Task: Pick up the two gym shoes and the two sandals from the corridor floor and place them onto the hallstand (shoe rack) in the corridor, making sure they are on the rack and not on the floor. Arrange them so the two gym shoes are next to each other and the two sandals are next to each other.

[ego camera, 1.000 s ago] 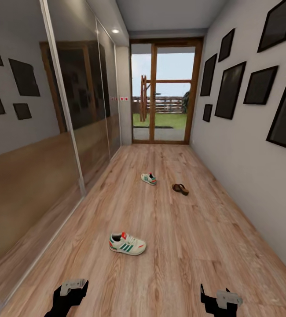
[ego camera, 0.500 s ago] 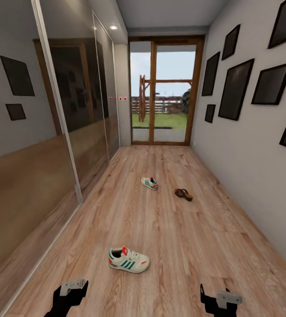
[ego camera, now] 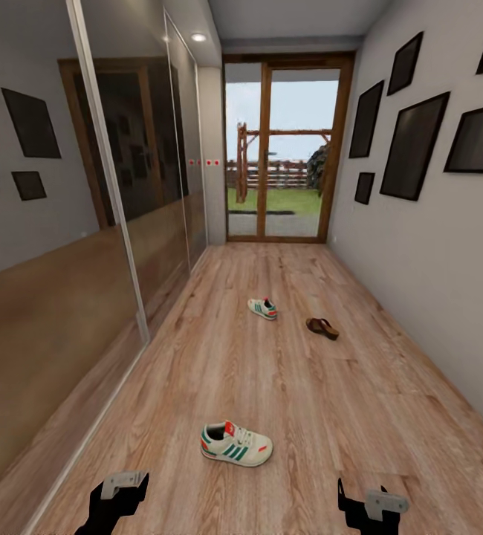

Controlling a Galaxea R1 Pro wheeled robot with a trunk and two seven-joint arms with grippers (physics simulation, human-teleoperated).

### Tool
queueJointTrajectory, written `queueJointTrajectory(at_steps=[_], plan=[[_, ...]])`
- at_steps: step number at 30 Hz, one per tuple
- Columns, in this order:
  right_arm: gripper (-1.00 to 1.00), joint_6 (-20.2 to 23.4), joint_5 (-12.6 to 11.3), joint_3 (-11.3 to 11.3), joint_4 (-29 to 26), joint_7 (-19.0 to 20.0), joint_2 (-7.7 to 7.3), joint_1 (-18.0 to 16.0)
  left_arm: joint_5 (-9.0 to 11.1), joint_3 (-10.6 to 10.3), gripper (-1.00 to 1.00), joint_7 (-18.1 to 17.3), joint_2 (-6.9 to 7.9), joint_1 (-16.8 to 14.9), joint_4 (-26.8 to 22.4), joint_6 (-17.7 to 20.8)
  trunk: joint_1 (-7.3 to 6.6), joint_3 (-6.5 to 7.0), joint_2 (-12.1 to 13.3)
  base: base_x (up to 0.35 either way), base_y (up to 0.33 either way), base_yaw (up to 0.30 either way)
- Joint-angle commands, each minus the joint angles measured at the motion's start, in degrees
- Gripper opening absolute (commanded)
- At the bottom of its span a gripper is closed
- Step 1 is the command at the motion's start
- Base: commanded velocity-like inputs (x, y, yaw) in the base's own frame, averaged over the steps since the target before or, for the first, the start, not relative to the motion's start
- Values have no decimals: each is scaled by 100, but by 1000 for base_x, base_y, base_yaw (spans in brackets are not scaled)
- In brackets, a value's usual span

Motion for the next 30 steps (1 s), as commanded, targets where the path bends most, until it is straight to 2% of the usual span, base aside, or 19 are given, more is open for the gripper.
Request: queueJointTrajectory(at_steps=[1, 30], plan=[[100, -16, -46, 48, 0, -26, -4, -3, -42, 49, 100, -33, -2, -4, 5, -18, -1, -15, -2, 2, 30, 0], [100, -13, -55, 41, -9, -26, -4, -3, -42, 40, 100, -73, -2, -4, -4, -18, -1, -281, -2, 0, 3, 0]])
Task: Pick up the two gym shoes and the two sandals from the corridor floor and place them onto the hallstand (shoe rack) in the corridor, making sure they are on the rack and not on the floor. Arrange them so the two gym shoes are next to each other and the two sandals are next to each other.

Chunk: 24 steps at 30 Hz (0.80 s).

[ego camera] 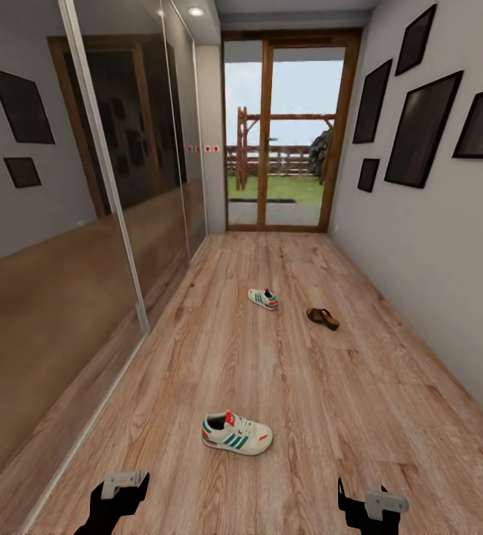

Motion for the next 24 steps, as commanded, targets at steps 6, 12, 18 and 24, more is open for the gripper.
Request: queueJointTrajectory(at_steps=[6, 12, 18, 24], plan=[[100, -13, -46, 49, 0, -26, -4, -3, -42, 49, 100, -50, -2, -2, 4, -23, -1, -61, -2, 0, 0, 0], [100, -11, -46, 49, 0, -26, -4, -3, -42, 49, 100, -49, 1, 3, 4, -26, -1, -116, -2, 0, 0, 0], [100, -10, -46, 49, -4, -25, -4, -3, -42, 49, 100, -47, 5, 1, 4, -27, -1, -171, -2, -68, 63, 0], [100, -10, -46, 49, -8, -26, -4, -3, -42, 48, 100, -53, -1, -2, 4, -27, -1, -226, -2, -202, 191, 0]])
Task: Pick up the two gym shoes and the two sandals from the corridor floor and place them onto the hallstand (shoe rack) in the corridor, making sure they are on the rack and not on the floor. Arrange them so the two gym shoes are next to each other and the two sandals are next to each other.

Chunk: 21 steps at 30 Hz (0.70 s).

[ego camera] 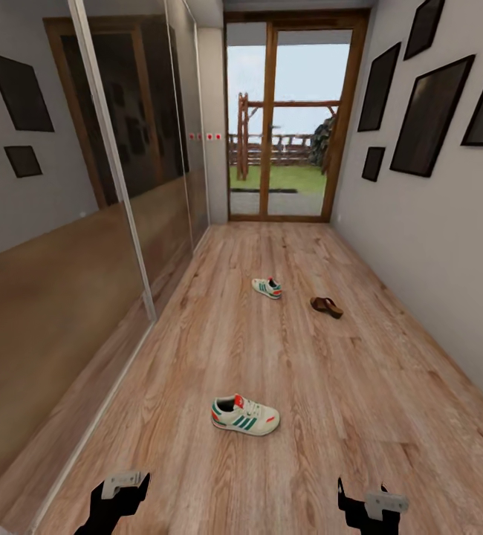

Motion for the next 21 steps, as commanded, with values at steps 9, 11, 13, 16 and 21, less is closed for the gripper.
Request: queueJointTrajectory(at_steps=[9, 11, 13, 16, 21], plan=[[100, -18, -47, 49, 7, -27, -5, -3, -37, 47, 100, -34, -4, -6, 6, -18, -4, -88, -2, -169, 242, 0], [100, -18, -47, 49, 7, -27, -5, -3, -39, 46, 100, -34, -4, -6, 6, -18, -4, -106, -2, -55, 264, 0], [100, -18, -47, 49, 8, -27, -5, -3, -38, 47, 100, -34, -4, -6, 6, -18, -4, -125, -2, -35, 237, 0], [100, -18, -46, 49, 7, -24, -5, -3, -41, 48, 100, -34, -4, -6, 6, -18, -4, -152, -2, -18, 140, 0], [100, -18, -46, 49, 7, -25, -5, -3, -42, 49, 100, -33, 0, -6, 6, -18, -4, -198, -2, -3, 23, 0]])
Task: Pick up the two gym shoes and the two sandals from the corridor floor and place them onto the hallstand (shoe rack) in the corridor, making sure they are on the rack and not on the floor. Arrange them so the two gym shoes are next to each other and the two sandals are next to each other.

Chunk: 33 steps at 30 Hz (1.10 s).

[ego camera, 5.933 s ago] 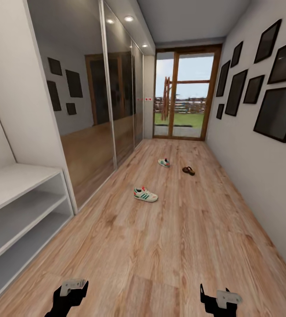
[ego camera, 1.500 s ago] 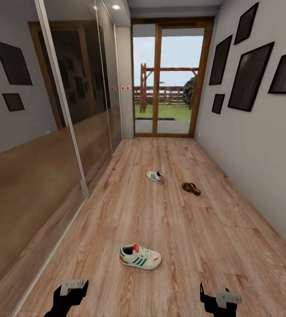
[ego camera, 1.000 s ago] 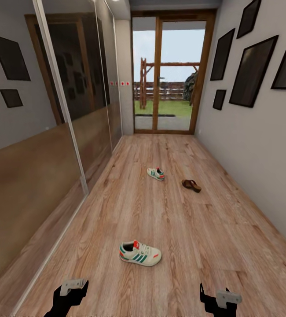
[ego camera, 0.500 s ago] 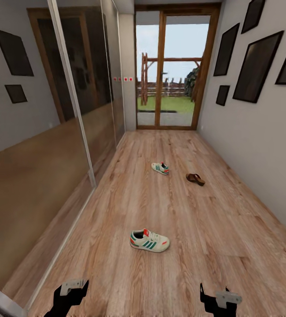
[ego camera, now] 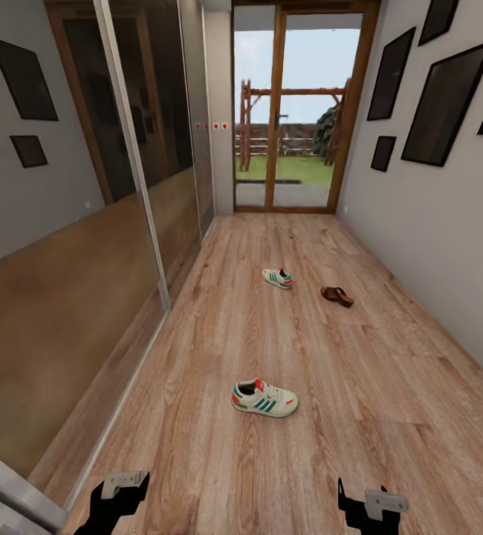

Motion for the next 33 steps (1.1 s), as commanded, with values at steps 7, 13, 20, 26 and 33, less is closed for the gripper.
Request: queueJointTrajectory(at_steps=[7, 13, 20, 26, 33], plan=[[100, -16, -44, 49, -6, -25, -4, -3, -43, 43, 100, -34, -6, -4, 4, -18, -1, -69, -2, 0, 2, 0], [100, -16, -43, 49, -6, -27, -4, -3, -43, 41, 100, -34, -7, -4, 4, -18, -1, -124, -2, 0, 0, 0], [100, -16, -45, 49, -7, -27, -4, -3, -43, 40, 100, -34, -7, -4, 4, -18, -1, -189, -2, 0, 0, 0], [100, -16, -44, 49, -7, -27, -4, -3, -37, 40, 100, -34, -7, -4, 4, -18, -1, -244, -2, 0, 113, 0], [100, -16, -46, 49, -7, -24, -4, -3, -34, 38, 100, -34, -7, -4, 4, -11, -1, -304, -2, 0, 272, -98]])
